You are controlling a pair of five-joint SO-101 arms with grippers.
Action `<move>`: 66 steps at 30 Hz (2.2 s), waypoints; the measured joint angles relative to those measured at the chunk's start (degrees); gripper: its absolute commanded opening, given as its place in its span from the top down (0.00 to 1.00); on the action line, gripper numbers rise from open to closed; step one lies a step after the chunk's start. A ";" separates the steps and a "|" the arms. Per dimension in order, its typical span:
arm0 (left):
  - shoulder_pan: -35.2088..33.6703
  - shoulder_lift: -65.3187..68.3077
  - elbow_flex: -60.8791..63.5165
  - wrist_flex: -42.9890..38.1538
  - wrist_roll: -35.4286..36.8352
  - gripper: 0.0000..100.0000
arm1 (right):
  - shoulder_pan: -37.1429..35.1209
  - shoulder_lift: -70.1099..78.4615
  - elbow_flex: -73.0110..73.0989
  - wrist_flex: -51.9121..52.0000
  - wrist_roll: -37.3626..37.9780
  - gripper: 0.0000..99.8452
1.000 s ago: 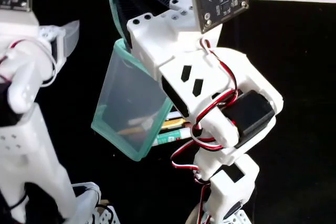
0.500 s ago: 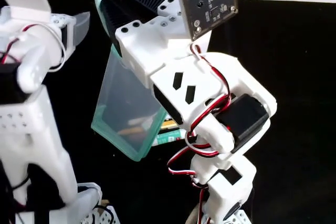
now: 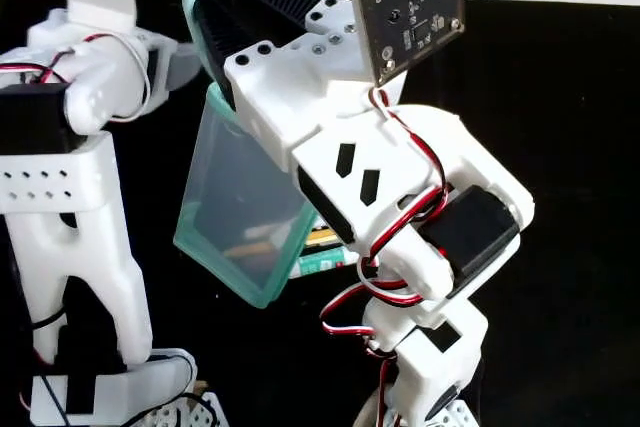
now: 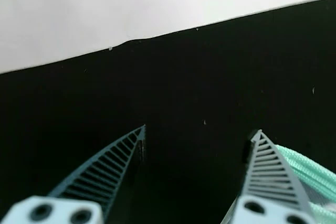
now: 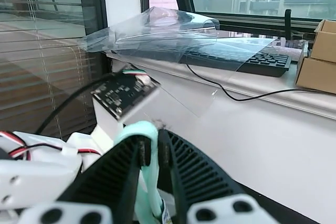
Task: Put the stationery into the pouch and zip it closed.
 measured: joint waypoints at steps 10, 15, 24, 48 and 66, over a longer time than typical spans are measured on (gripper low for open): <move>2.02 3.87 0.00 0.53 -4.66 0.69 | 0.00 0.00 0.00 0.35 0.00 0.99; 2.29 7.74 -0.97 0.44 -5.63 0.69 | 0.00 0.00 -0.09 1.32 0.00 0.99; 3.16 8.44 -5.19 0.53 -6.59 0.69 | 0.00 0.00 -0.09 1.58 0.00 0.99; 5.54 13.27 -7.30 7.91 -14.95 0.69 | 0.00 0.00 -0.09 1.58 0.00 0.99; -0.79 -8.70 10.37 12.31 -18.64 0.71 | 0.09 0.00 -0.09 1.58 0.00 0.99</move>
